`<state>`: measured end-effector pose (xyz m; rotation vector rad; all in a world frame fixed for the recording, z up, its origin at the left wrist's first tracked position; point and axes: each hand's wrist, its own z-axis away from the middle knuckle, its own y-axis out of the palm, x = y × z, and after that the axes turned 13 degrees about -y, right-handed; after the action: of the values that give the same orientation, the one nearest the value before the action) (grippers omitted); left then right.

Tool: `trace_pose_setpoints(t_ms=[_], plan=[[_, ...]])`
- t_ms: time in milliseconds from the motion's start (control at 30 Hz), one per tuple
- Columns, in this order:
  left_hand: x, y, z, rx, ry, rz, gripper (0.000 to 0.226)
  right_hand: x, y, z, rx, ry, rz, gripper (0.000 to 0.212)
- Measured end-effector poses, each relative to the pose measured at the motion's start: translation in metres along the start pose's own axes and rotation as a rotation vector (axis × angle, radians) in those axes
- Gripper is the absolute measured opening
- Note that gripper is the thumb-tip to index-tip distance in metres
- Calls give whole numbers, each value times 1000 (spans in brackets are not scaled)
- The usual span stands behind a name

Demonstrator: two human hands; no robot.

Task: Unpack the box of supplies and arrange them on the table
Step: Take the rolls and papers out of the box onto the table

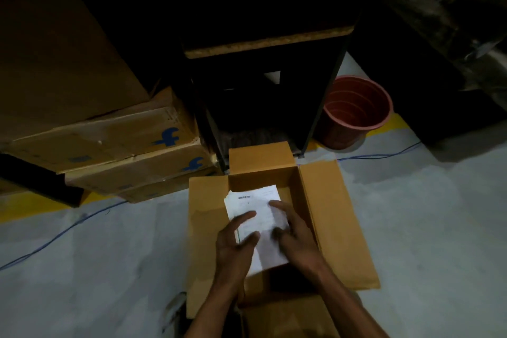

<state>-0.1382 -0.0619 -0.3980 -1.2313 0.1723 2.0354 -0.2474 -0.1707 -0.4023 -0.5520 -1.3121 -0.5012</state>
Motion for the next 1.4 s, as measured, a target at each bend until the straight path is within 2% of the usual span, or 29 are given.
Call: trace_pose_setpoints(t_ms=[67,233,433,500,633,800,967,1067,1167,1267,1400], plan=[[-23,-9,12,63,-27,47,44,25,-12,-1,25,15,-52,53],[-110,-34,46,220,48,-77,46,124,-34,4,125,70,-121,48],[-224,-61,108,338,43,-215,42,263,-58,8,187,50,-24,48],[-261,-71,125,351,98,-243,38,304,-66,9,174,26,4,46],[-333,-81,145,237,286,-267,34,373,-87,-1,75,-101,61,37],[-423,-75,131,40,631,-347,31,445,-108,-49,-68,-350,164,36],[-512,-60,89,-128,851,-352,28,491,-124,-115,-299,-485,245,33],[-538,-44,61,-177,907,-350,25,502,-131,-147,-407,-532,220,28],[-532,-26,35,-178,819,-458,24,482,-133,-173,-466,-509,254,30],[-506,-15,16,-117,682,-587,25,447,-132,-187,-399,-428,291,33],[-495,-11,7,-106,631,-547,29,437,-128,-192,-363,-409,296,34]])
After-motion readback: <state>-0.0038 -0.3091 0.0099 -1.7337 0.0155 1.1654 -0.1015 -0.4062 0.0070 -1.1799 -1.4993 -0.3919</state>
